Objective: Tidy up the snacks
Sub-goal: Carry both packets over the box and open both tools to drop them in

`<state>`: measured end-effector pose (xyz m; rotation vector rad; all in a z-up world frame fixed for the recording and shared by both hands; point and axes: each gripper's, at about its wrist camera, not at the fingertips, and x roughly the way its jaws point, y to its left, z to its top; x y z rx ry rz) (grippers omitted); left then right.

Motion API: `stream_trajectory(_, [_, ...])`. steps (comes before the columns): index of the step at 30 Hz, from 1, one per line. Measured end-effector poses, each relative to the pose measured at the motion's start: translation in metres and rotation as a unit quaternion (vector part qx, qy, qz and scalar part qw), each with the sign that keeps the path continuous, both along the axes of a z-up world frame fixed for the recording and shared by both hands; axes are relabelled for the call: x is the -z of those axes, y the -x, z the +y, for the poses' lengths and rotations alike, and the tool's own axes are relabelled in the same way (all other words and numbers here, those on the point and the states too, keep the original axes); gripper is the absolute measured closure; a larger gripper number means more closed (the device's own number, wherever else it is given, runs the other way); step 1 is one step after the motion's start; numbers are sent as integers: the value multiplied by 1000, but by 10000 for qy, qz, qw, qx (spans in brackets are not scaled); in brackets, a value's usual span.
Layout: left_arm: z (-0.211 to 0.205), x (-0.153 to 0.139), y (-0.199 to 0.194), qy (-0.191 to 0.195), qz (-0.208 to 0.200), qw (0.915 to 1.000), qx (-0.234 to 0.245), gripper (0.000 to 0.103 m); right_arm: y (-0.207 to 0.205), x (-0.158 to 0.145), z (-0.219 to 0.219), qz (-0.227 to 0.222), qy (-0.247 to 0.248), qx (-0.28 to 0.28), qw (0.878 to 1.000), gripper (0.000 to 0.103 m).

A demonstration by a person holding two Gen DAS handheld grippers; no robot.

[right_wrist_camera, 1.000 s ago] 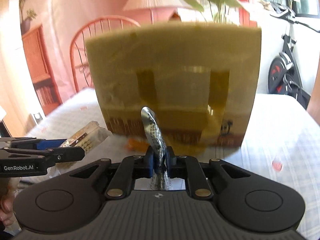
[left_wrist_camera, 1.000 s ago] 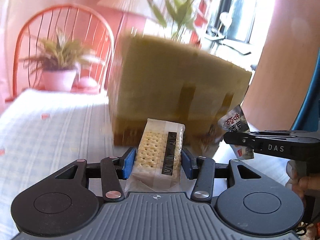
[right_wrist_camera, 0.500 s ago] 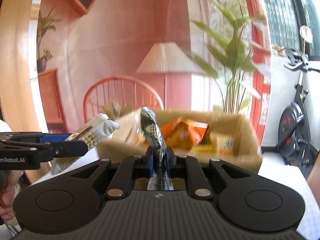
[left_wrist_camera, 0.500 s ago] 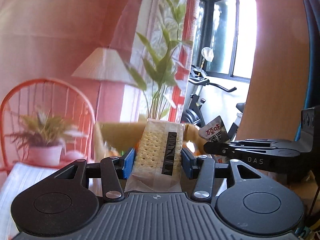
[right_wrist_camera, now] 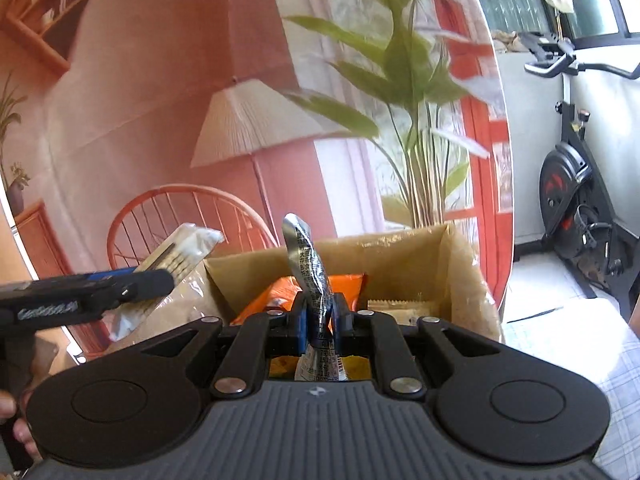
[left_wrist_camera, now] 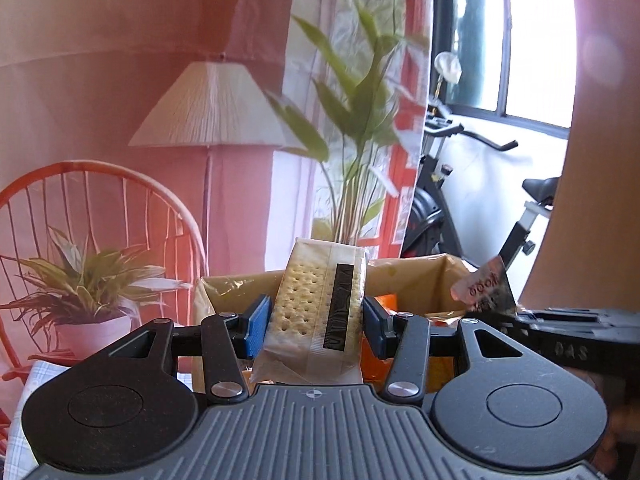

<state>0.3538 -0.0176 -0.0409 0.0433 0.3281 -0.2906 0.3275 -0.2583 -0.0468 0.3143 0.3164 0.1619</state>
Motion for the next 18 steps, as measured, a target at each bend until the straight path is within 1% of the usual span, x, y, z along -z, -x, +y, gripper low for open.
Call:
stream_trajectory(5, [-4,9,-10,-213,110,9997,28,51,-7,10,8,172,127,-43,9998,89])
stream_trajectory(7, [-6,11,-11,-287,135,9995,71,50,-9,13,10,209,178,-70,9996,83])
stream_trajectory(9, [-6,11,-8,-379,63,9992,95,46,-9,15,14,216,331,-81,9992,76])
stream_trajectory(10, [-6,11,-6,-424,14,9991,69,39,-8,15,17,210,420,-93,9989,75])
stream_trajectory(11, [-6,9,-3,-430,-29,9991,59,36,-6,15,19,200,480,-93,9986,73])
stream_trajectory(13, [-2,7,3,-358,-59,9993,87,35,-3,13,22,148,537,-105,9984,71])
stream_trajectory(15, [0,4,10,-306,-68,9995,103,35,2,10,24,93,568,-96,9983,66])
stream_trajectory(18, [5,3,21,-304,-112,9994,81,33,11,6,26,8,617,-91,9981,65])
